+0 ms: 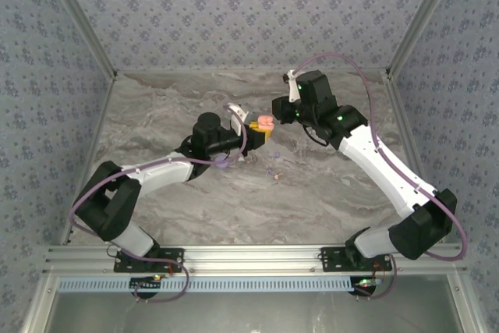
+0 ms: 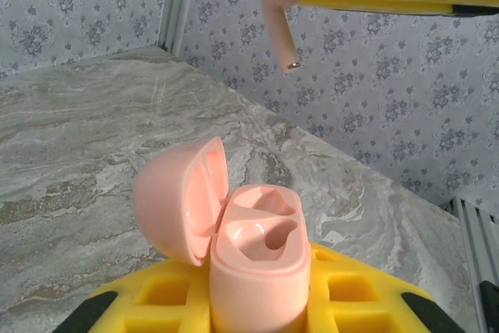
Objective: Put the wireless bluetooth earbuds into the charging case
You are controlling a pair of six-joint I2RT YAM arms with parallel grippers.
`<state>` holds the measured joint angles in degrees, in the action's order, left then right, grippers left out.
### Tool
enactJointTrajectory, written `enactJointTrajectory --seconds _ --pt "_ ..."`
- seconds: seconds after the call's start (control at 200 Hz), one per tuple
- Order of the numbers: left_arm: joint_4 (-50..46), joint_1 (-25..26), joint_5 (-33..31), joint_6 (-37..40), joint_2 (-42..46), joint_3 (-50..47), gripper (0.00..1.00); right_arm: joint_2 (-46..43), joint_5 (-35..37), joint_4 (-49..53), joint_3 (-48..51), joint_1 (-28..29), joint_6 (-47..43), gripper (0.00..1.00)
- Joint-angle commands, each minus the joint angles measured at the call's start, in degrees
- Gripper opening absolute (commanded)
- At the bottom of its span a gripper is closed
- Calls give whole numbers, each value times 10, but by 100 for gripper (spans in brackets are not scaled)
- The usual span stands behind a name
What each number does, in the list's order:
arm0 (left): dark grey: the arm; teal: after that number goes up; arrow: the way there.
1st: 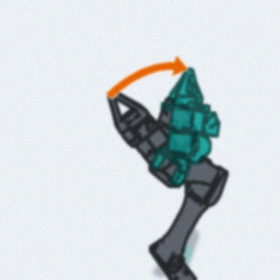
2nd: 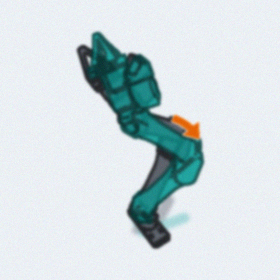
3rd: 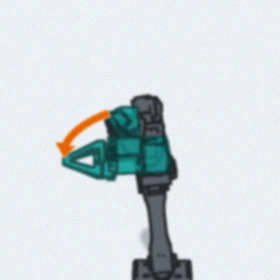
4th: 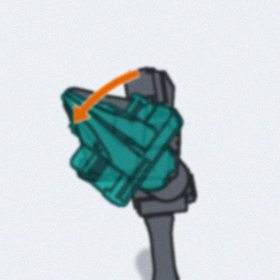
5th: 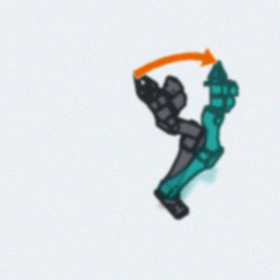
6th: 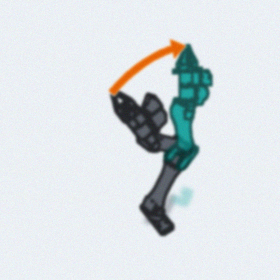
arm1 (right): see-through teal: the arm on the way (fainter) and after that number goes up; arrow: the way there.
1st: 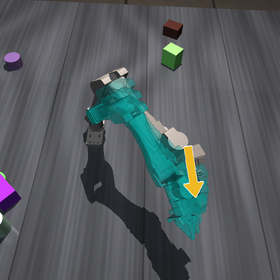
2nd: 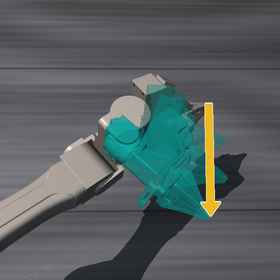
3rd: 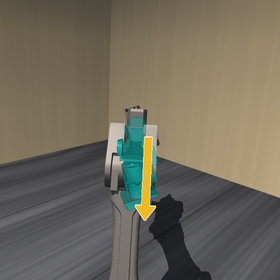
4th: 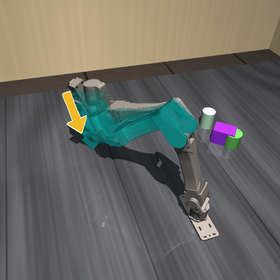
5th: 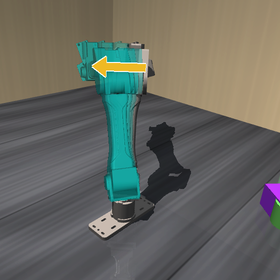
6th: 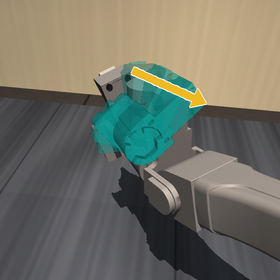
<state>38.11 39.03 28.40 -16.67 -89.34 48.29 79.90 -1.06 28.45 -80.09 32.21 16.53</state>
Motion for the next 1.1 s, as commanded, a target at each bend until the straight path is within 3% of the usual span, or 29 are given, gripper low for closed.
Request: enactJointTrajectory --seconds 0.0,1.094 --pt "41 4 -8 -25 -4 16 22 -13 -16 -17 -17 6 -12 23" --pt "72 9 -19 -63 -13 36 23 2 -44 -36 -4 24 -3 24"
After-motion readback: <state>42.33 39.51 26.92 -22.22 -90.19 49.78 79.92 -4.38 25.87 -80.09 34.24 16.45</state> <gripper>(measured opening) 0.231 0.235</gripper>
